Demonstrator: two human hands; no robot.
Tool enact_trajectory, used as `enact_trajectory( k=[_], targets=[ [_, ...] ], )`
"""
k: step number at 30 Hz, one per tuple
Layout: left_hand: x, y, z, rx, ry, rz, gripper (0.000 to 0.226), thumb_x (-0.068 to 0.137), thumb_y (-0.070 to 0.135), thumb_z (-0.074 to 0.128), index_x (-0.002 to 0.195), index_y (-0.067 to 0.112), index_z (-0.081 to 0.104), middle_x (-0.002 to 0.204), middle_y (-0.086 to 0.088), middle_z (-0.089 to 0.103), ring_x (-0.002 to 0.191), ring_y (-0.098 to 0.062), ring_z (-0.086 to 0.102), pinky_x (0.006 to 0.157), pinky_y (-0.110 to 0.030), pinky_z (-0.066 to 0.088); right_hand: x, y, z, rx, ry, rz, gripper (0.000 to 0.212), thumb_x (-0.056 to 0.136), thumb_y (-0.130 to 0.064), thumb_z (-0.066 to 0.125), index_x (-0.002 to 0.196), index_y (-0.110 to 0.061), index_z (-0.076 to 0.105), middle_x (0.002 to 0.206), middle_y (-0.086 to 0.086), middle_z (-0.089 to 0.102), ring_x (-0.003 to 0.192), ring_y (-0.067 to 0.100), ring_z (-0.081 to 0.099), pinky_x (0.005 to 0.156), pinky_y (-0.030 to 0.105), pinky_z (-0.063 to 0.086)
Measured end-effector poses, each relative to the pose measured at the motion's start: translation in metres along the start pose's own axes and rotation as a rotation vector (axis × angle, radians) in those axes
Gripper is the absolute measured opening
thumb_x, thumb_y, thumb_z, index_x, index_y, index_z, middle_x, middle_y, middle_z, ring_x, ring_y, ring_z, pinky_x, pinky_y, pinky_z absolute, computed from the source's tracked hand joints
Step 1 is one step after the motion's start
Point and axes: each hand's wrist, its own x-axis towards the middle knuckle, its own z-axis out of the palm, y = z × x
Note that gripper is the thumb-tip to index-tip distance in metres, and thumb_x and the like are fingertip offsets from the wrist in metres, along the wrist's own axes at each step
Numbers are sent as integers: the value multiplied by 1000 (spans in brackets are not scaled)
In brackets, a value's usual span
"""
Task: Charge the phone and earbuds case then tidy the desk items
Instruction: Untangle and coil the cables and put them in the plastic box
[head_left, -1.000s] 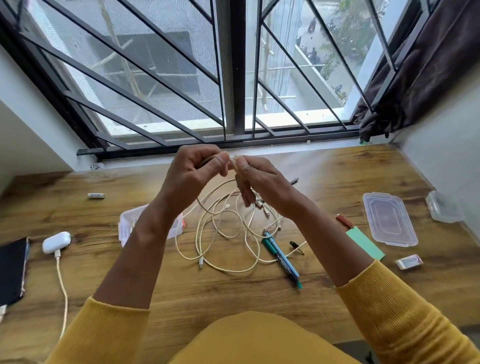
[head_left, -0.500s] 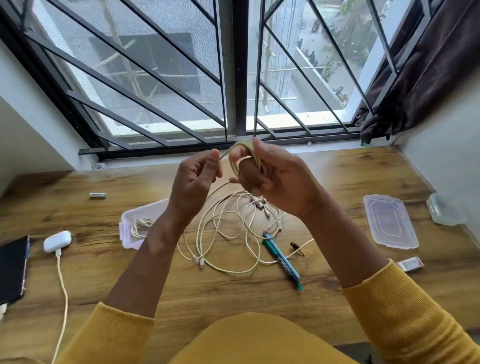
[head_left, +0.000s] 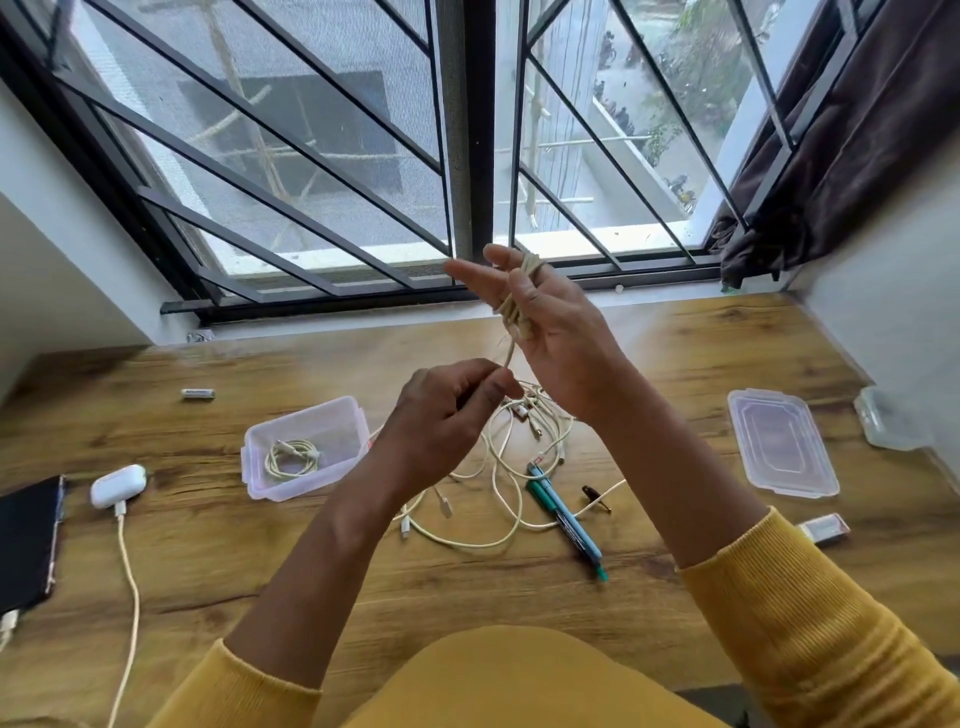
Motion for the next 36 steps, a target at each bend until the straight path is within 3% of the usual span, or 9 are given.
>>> enact_trajectory(
  k=[4,8,10,15,18,23,28,33,36],
  targets=[
    [6,3,-11,78,-35,71,19,105,34,66,100,20,79,58,9,54,53,-7,46,56,-29,35,-1,14,1,-252,12,32,36,112,-23,42,129,-30,72,153,15,53,145,19,50,121,40,36],
    [16,-3,-29,62,-128,90,27,98,45,67,102,23,81,76,2,71,65,-17,64,61,-41,50,-5,23,-1,-317,-38,172,33,114,-11,41,145,-1,45,112,7,72,100,14,71,79,26,57],
    [18,-9,-40,49,-173,69,25,96,48,69,101,28,82,82,-1,76,73,-28,70,69,-49,56,-7,25,-4,-349,-106,218,35,109,-17,46,136,5,51,101,21,66,90,24,67,77,31,55],
    [18,-17,-60,14,-167,31,12,89,39,82,88,27,80,59,13,54,54,-5,42,57,-26,36,-17,23,-6,-351,-262,264,49,107,-29,45,84,10,62,64,20,56,63,31,55,80,59,52],
    [20,-24,-69,-77,-134,9,27,86,50,85,89,23,79,62,-12,54,58,-16,40,59,-32,33,-21,22,-4,-299,-341,296,63,117,-37,28,97,-2,76,58,14,40,51,22,40,68,47,51],
    [21,-29,-72,-153,-104,11,41,80,62,84,91,22,78,78,-20,66,69,-25,55,67,-38,45,-22,15,-1,-172,-450,451,82,113,-53,15,105,9,68,50,1,28,45,15,27,61,33,46],
    [13,-37,-62,-375,-46,55,27,92,48,77,92,21,78,71,-8,60,66,-18,50,59,-26,43,-19,10,-1,68,-555,409,55,114,-37,26,101,0,65,49,-4,27,46,19,18,68,40,41],
    [7,-43,-37,-439,124,2,16,103,17,62,96,9,74,68,-3,61,63,-14,55,61,-25,50,-18,6,7,203,-439,222,40,112,-18,22,108,1,58,55,-1,36,54,31,30,69,33,47],
    [5,-43,-22,-354,218,-32,13,103,20,66,99,19,78,67,-3,65,61,-14,58,59,-30,51,-13,9,6,286,-337,142,38,113,-18,22,114,2,55,63,5,53,84,49,48,93,45,49]
  ],
)
